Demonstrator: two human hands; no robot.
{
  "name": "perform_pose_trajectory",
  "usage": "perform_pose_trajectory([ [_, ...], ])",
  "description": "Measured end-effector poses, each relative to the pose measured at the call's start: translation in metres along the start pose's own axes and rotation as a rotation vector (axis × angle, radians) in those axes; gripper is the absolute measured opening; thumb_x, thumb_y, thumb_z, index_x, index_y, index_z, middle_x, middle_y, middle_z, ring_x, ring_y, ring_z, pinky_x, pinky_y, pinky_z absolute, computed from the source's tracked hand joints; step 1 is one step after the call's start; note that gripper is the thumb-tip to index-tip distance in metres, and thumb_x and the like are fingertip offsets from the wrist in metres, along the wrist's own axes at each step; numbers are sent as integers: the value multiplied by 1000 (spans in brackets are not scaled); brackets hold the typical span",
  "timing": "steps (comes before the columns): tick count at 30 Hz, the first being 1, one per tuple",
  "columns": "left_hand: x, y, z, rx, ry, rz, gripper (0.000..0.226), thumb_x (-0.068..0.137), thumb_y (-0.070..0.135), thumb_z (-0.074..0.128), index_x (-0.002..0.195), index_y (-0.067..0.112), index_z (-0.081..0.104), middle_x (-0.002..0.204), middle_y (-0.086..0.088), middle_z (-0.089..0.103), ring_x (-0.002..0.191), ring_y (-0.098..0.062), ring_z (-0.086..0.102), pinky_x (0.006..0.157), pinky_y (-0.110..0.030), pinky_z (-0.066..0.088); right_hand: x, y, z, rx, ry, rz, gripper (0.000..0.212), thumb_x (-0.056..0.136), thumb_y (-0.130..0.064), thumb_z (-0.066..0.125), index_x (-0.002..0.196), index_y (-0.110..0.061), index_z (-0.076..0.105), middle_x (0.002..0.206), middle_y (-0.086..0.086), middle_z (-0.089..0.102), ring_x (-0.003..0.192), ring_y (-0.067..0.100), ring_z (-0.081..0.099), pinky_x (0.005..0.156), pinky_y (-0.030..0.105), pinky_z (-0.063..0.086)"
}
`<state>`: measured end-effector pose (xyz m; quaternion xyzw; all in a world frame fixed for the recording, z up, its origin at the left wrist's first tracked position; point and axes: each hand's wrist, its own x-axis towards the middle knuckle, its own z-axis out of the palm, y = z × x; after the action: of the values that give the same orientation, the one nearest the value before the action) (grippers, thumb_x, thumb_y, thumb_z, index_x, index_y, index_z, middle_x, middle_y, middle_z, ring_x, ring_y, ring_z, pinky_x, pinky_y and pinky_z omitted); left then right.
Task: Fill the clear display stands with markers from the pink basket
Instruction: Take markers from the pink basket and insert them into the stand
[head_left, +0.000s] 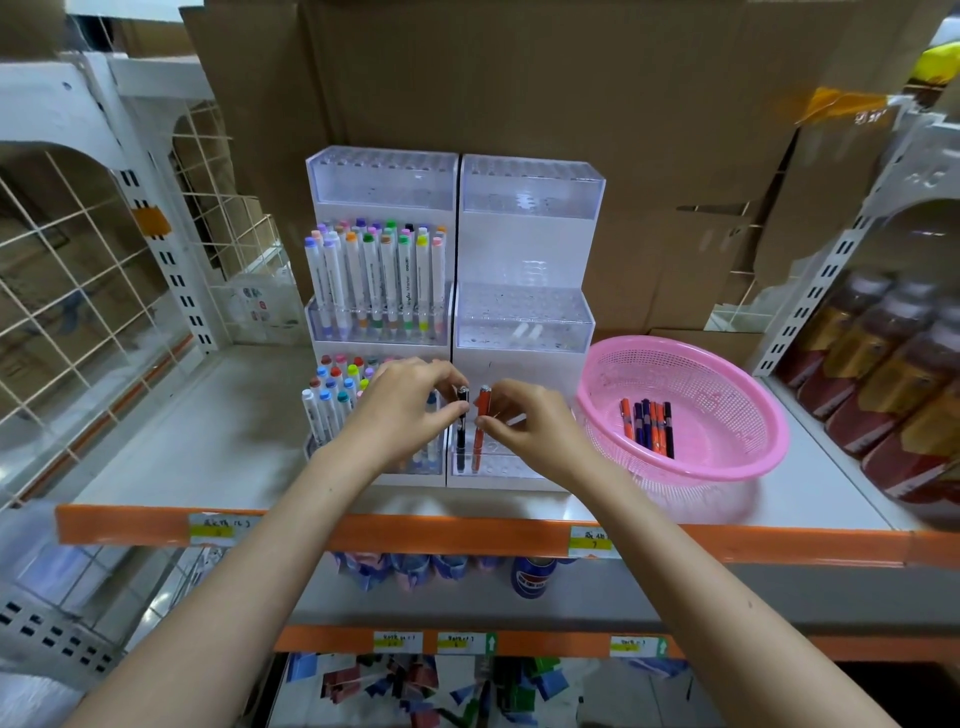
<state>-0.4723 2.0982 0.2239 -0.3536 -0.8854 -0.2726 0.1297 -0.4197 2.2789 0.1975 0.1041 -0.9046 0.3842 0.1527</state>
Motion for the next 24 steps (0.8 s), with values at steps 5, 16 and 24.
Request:
perform_pose_trajectory([
  [5, 0, 1, -3, 6, -4, 27, 19, 84, 30, 69, 101, 20, 68, 87, 11, 66, 87, -11, 58, 89, -43, 46, 1, 1, 1, -15, 9, 19, 14, 87, -17, 70, 93, -6, 64, 87, 2, 70, 77, 11, 67, 72, 16, 53],
  [16, 5, 1, -18, -37, -60, 81, 22, 85, 29, 68, 105, 19, 66, 97, 8, 67, 94, -10, 58, 91, -42, 47, -7, -7, -12, -82, 38, 125, 28, 84, -20, 74, 109, -14, 63, 99, 3, 68, 90, 15, 64, 81, 32, 55],
  [24, 23, 30, -10, 184, -19, 301, 33, 83, 39, 67, 109, 18, 63, 106, 1, 67, 102, -21, 60, 98, -38, 40, -20, -6, -45, -178, 107, 150, 28, 85, -28, 73, 108, -17, 63, 101, 0, 69, 92, 12, 63, 82, 31, 51],
])
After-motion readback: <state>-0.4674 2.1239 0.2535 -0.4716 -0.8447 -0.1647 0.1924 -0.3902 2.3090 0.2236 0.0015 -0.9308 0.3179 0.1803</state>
